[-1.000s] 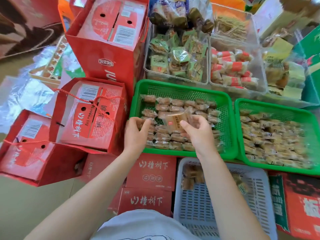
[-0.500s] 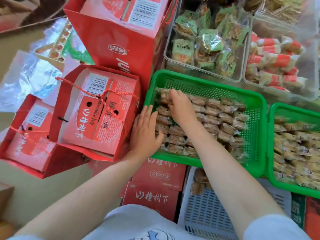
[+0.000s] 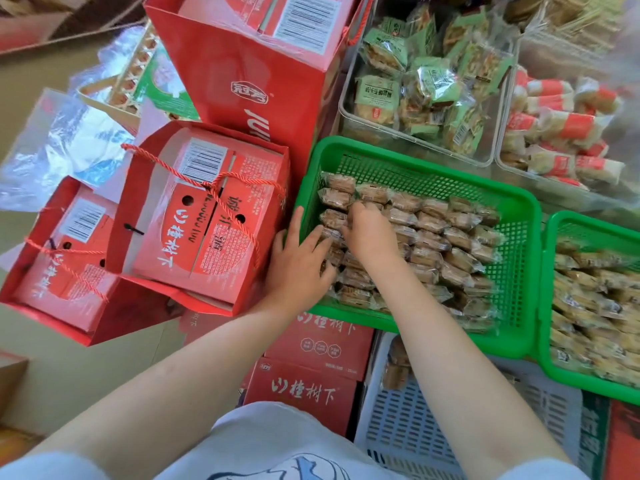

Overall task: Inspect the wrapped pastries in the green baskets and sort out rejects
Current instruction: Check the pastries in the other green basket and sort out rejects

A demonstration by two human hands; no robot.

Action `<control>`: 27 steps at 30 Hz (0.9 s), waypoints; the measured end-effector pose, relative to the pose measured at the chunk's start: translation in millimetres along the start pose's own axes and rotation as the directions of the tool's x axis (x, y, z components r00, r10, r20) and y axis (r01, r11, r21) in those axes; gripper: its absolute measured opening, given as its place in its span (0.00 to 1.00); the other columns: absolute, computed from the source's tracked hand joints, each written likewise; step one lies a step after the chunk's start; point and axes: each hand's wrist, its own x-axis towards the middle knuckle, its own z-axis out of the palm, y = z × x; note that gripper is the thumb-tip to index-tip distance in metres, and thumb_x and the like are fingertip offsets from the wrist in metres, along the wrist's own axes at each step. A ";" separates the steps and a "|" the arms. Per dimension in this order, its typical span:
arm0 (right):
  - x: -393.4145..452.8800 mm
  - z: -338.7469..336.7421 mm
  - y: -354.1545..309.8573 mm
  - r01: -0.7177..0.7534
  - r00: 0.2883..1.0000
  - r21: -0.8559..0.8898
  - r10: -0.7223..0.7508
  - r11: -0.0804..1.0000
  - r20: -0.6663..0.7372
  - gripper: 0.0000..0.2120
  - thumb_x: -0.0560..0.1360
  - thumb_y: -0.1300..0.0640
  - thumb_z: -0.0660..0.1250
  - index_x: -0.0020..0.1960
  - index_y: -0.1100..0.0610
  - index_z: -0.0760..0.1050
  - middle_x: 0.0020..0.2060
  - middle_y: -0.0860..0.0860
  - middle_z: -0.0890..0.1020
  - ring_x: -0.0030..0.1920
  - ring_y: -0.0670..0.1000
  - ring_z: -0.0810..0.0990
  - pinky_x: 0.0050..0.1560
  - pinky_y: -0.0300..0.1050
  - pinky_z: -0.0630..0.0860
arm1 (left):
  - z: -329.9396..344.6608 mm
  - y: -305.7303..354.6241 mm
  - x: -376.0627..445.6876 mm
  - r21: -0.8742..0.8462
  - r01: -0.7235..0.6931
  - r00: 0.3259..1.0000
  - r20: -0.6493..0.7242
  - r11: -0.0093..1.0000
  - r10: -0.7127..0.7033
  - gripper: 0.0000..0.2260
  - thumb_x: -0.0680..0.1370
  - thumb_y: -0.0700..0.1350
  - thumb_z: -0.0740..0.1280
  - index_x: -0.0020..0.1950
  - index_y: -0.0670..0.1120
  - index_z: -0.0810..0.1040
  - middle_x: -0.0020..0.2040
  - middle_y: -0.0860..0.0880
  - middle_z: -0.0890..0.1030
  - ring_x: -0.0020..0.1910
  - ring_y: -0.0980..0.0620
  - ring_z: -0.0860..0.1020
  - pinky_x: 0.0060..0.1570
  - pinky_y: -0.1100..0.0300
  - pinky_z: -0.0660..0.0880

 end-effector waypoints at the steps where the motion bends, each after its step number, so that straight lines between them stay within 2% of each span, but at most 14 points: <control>1: -0.9 1.7 -2.2 -0.022 1.000 0.012 0.022 1.000 -0.007 0.09 0.80 0.59 0.66 0.59 0.62 0.73 0.57 0.58 0.75 0.52 0.60 0.79 0.41 0.48 0.72 | -0.1 0.3 0.1 0.009 0.001 1.000 0.010 1.000 -0.001 0.24 0.78 0.56 0.59 0.71 0.51 0.76 0.75 0.50 0.71 0.81 0.40 0.47 0.71 0.41 0.61; 3: -1.7 5.1 -6.4 -0.013 0.998 0.001 0.013 1.000 -0.056 0.07 0.79 0.65 0.65 0.57 0.63 0.74 0.57 0.59 0.74 0.52 0.61 0.79 0.40 0.48 0.71 | -0.6 0.2 0.2 0.014 0.003 1.000 0.015 1.000 -0.003 0.23 0.78 0.56 0.59 0.71 0.51 0.76 0.75 0.50 0.71 0.81 0.40 0.47 0.71 0.41 0.61; 6: -3.2 7.8 -7.9 0.074 0.984 -0.057 -0.083 0.996 -0.159 0.06 0.75 0.72 0.63 0.49 0.64 0.75 0.52 0.61 0.74 0.50 0.61 0.75 0.40 0.48 0.68 | -1.3 0.2 0.2 0.006 0.007 1.000 0.021 1.000 -0.007 0.24 0.78 0.56 0.59 0.71 0.50 0.76 0.75 0.50 0.71 0.81 0.41 0.46 0.71 0.41 0.61; 9: -1.5 9.4 -3.6 0.129 0.976 -0.024 -0.132 0.991 -0.175 0.08 0.74 0.74 0.63 0.45 0.63 0.76 0.45 0.60 0.75 0.49 0.61 0.74 0.42 0.48 0.66 | -0.9 0.2 0.2 -0.001 0.010 1.000 0.010 1.000 -0.010 0.23 0.77 0.56 0.60 0.70 0.50 0.76 0.74 0.49 0.72 0.81 0.41 0.47 0.70 0.41 0.62; 13: -3.0 4.9 1.8 0.063 0.992 0.287 -0.028 0.956 -0.126 0.05 0.79 0.68 0.60 0.46 0.60 0.70 0.43 0.56 0.78 0.44 0.58 0.75 0.40 0.49 0.71 | 1.0 0.3 0.1 0.004 0.019 1.000 0.012 1.000 -0.019 0.24 0.77 0.56 0.59 0.70 0.50 0.76 0.74 0.49 0.72 0.81 0.41 0.47 0.71 0.41 0.62; 18: -26.8 -32.5 0.5 0.075 0.988 0.513 0.006 0.855 -0.154 0.02 0.81 0.61 0.62 0.50 0.57 0.72 0.48 0.50 0.75 0.48 0.50 0.73 0.45 0.42 0.70 | 2.1 0.2 0.4 -0.002 0.016 1.000 0.021 1.000 -0.016 0.24 0.78 0.58 0.56 0.70 0.50 0.76 0.74 0.50 0.73 0.81 0.42 0.45 0.71 0.41 0.61; 19: -35.9 -42.4 -0.2 0.073 0.986 0.594 0.030 0.801 -0.162 0.02 0.81 0.60 0.63 0.49 0.56 0.73 0.47 0.50 0.76 0.48 0.49 0.75 0.46 0.40 0.72 | 1.2 0.3 0.0 -0.015 0.016 1.000 0.020 1.000 -0.016 0.24 0.79 0.58 0.56 0.70 0.50 0.76 0.74 0.50 0.72 0.81 0.43 0.45 0.71 0.41 0.60; 20: -46.4 -52.7 -1.2 0.055 0.985 0.713 0.079 0.699 -0.153 0.03 0.81 0.60 0.63 0.49 0.56 0.72 0.46 0.50 0.78 0.48 0.49 0.78 0.48 0.41 0.76 | -0.8 0.4 -0.7 -0.041 0.017 1.000 0.024 0.999 -0.016 0.24 0.79 0.57 0.56 0.70 0.49 0.76 0.74 0.50 0.72 0.81 0.43 0.45 0.71 0.41 0.59; 22: -70.9 -73.1 -2.8 -0.002 0.975 0.939 0.209 0.345 -0.075 0.04 0.82 0.62 0.61 0.49 0.57 0.71 0.48 0.54 0.80 0.49 0.54 0.83 0.49 0.49 0.81 | -6.7 1.2 -2.0 -0.145 0.041 0.999 0.025 0.989 -0.037 0.22 0.82 0.55 0.54 0.72 0.49 0.74 0.75 0.50 0.70 0.81 0.46 0.45 0.73 0.43 0.57; 24: -97.7 -88.8 -2.0 -0.015 0.965 1.000 0.263 -0.014 0.018 0.06 0.84 0.64 0.57 0.50 0.60 0.71 0.46 0.57 0.83 0.46 0.57 0.85 0.47 0.50 0.82 | -20.3 7.0 -2.7 -0.346 0.108 0.994 0.041 0.932 -0.100 0.20 0.84 0.53 0.53 0.72 0.49 0.73 0.76 0.51 0.69 0.81 0.49 0.48 0.76 0.45 0.52; 25: -111.0 -94.4 -0.9 -0.011 0.963 0.994 0.266 -0.112 0.041 0.06 0.84 0.63 0.55 0.52 0.61 0.71 0.44 0.58 0.84 0.44 0.57 0.85 0.45 0.49 0.81 | -36.9 14.9 -6.2 -0.485 0.164 0.986 0.062 0.859 -0.154 0.19 0.84 0.53 0.52 0.69 0.49 0.75 0.73 0.49 0.72 0.79 0.50 0.55 0.77 0.45 0.53; 26: -124.6 -99.3 0.3 -0.002 0.964 0.986 0.262 -0.166 0.046 0.07 0.85 0.63 0.55 0.53 0.62 0.71 0.43 0.59 0.85 0.43 0.58 0.85 0.44 0.48 0.81 | -57.6 24.4 -12.1 -0.642 0.213 0.974 0.083 0.737 -0.209 0.19 0.84 0.53 0.51 0.62 0.49 0.79 0.68 0.48 0.76 0.74 0.49 0.65 0.74 0.46 0.59; 27: -138.0 -102.1 1.7 0.008 0.965 0.980 0.258 -0.198 0.044 0.08 0.85 0.62 0.54 0.53 0.62 0.71 0.42 0.59 0.85 0.43 0.58 0.85 0.44 0.48 0.81 | -80.5 35.0 -20.7 -0.802 0.255 0.955 0.122 0.540 -0.270 0.20 0.84 0.55 0.50 0.54 0.50 0.80 0.61 0.48 0.80 0.64 0.50 0.73 0.66 0.49 0.67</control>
